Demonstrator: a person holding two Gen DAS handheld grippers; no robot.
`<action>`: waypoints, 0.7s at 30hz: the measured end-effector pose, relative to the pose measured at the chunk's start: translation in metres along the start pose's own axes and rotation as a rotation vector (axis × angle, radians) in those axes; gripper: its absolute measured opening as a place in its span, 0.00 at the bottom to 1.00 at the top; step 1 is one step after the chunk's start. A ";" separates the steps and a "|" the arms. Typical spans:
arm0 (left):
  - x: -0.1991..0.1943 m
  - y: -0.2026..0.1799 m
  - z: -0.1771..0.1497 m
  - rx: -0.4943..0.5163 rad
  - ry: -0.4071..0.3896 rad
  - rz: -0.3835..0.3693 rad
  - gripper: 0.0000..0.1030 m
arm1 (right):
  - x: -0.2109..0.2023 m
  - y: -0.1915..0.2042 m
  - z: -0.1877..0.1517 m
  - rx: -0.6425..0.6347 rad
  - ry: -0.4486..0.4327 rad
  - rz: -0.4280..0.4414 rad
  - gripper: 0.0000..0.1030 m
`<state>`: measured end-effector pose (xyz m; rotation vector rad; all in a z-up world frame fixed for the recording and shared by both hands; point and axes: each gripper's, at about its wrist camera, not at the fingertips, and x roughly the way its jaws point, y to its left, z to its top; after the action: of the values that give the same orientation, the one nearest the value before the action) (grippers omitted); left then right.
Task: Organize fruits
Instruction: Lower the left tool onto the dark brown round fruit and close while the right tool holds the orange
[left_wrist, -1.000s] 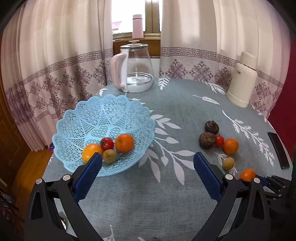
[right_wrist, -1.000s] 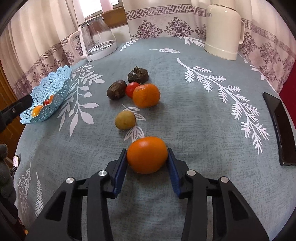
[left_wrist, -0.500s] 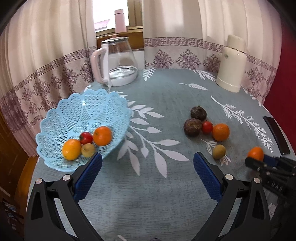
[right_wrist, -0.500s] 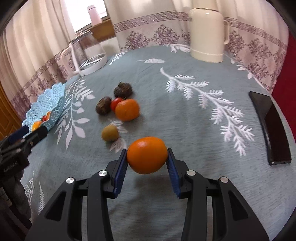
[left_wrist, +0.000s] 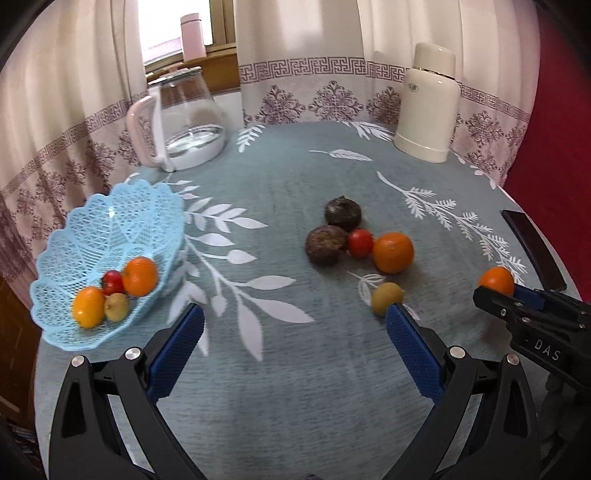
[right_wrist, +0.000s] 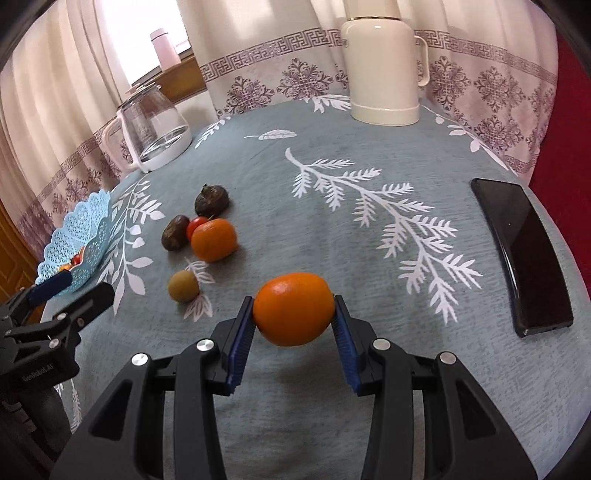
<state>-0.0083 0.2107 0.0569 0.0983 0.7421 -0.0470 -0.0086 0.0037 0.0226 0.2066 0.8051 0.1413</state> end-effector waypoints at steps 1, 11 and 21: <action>0.003 -0.003 0.001 -0.001 0.008 -0.008 0.97 | 0.001 -0.002 0.001 0.005 0.000 0.001 0.41; 0.035 -0.013 0.015 0.021 0.038 -0.022 0.97 | 0.007 -0.009 -0.002 0.027 0.014 0.039 0.41; 0.075 -0.011 0.034 0.019 0.085 -0.055 0.68 | 0.011 -0.014 -0.004 0.049 0.025 0.075 0.41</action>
<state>0.0689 0.1960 0.0298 0.0978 0.8290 -0.1031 -0.0034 -0.0069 0.0096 0.2820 0.8264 0.1951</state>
